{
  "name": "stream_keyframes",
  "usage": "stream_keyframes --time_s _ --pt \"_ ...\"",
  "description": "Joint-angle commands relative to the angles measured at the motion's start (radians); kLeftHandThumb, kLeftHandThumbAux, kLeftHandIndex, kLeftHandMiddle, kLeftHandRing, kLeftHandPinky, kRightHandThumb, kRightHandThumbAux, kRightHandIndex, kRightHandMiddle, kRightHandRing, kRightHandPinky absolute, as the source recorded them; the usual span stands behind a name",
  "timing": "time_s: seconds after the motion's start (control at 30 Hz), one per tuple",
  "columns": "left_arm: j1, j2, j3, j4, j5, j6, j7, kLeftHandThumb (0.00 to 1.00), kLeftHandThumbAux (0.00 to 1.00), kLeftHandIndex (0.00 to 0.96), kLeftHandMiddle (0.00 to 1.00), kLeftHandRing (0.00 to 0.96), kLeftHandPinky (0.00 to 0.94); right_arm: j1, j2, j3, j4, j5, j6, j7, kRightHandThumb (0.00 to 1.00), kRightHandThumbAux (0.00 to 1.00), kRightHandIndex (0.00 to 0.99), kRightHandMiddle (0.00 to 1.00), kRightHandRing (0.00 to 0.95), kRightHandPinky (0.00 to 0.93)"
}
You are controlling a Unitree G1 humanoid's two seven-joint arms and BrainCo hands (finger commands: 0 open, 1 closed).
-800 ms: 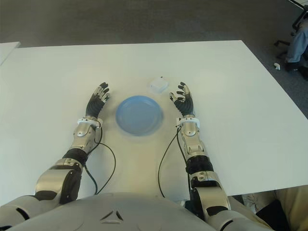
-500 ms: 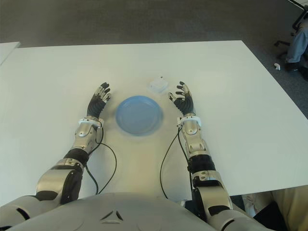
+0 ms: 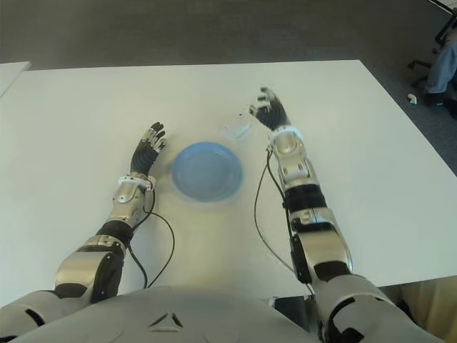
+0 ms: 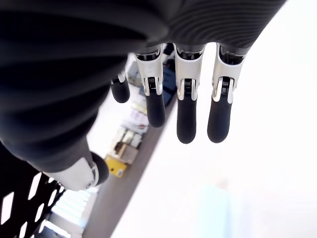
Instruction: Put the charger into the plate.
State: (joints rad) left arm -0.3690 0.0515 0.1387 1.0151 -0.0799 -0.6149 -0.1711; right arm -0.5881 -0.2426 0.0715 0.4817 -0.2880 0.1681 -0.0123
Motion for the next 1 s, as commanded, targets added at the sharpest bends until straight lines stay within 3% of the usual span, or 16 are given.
stream_keyframes --time_s 0.03,0.3,0.4,0.57,0.7,1.0 --pt "0.032 -0.01 -0.007 -0.001 0.005 0.03 0.004 0.0 0.629 0.0 0.0 0.0 0.0 -0.017 0.005 0.042 0.068 -0.035 -0.035 -0.025 0.523 0.618 0.048 0.198 0.262 0.328" --pt "0.039 -0.019 -0.011 -0.014 0.008 0.04 0.007 0.0 0.635 0.0 0.0 0.0 0.002 -0.128 -0.006 0.171 0.367 -0.187 -0.288 -0.219 0.455 0.554 0.014 0.096 0.121 0.137" --pt "0.041 -0.023 -0.015 -0.017 0.013 0.039 0.011 0.0 0.635 0.0 0.0 0.0 0.0 -0.19 -0.006 0.232 0.508 -0.258 -0.347 -0.291 0.402 0.471 0.004 0.031 0.039 0.045" --pt "0.047 -0.031 -0.019 -0.025 0.017 0.036 0.016 0.0 0.634 0.0 0.0 0.0 0.0 -0.263 -0.007 0.279 0.636 -0.301 -0.369 -0.319 0.365 0.348 0.0 0.004 0.005 0.005" --pt "0.057 -0.038 -0.026 -0.036 0.025 0.027 0.024 0.0 0.632 0.0 0.0 0.0 0.0 -0.335 0.023 0.324 0.743 -0.339 -0.326 -0.334 0.365 0.264 0.0 0.0 0.001 0.001" --pt "0.074 -0.049 -0.039 -0.061 0.036 0.014 0.047 0.0 0.623 0.0 0.0 0.0 0.0 -0.376 0.083 0.392 0.84 -0.384 -0.253 -0.347 0.418 0.156 0.0 0.0 0.0 0.0"
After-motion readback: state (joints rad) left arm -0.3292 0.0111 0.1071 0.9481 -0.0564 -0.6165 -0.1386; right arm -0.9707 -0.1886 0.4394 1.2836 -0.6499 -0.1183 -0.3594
